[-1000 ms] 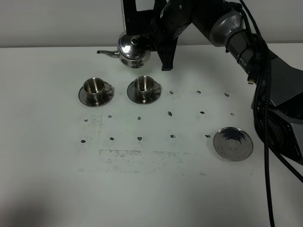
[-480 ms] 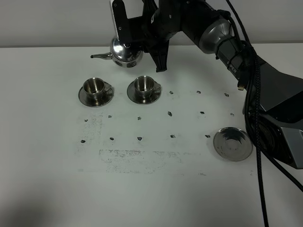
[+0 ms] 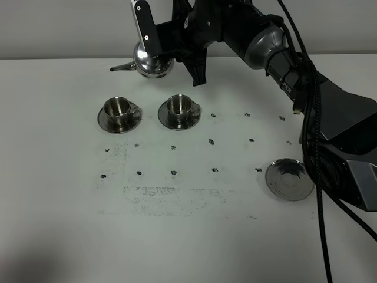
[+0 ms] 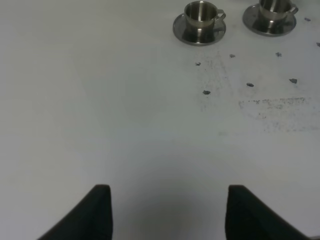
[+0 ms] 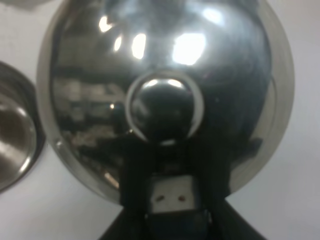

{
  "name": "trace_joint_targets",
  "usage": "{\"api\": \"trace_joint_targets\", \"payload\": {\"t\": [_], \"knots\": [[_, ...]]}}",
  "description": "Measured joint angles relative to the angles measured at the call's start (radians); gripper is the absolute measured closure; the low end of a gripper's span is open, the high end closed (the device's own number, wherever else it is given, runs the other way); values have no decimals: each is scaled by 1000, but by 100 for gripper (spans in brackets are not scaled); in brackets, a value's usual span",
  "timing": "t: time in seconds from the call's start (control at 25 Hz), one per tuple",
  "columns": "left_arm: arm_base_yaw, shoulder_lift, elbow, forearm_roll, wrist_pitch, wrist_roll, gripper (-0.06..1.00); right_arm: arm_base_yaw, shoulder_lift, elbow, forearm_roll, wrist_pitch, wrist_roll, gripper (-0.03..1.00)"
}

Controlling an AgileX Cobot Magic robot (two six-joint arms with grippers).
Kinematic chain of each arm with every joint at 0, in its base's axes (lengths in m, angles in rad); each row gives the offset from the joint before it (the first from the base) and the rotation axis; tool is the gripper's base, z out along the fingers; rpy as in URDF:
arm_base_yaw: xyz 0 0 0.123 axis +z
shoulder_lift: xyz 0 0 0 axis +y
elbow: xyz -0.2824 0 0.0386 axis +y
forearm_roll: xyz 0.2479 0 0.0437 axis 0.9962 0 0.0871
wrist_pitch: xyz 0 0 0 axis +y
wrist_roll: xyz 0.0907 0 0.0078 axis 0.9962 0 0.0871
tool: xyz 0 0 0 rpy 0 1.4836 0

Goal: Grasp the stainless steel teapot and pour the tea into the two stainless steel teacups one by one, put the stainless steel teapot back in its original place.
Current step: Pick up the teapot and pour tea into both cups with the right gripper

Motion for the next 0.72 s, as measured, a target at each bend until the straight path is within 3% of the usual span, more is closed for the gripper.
{"api": "trace_joint_targets", "payload": {"t": [0.72], "knots": [[0, 0, 0, 0, 0, 0, 45, 13, 53, 0, -50, -39, -32, 75]]}}
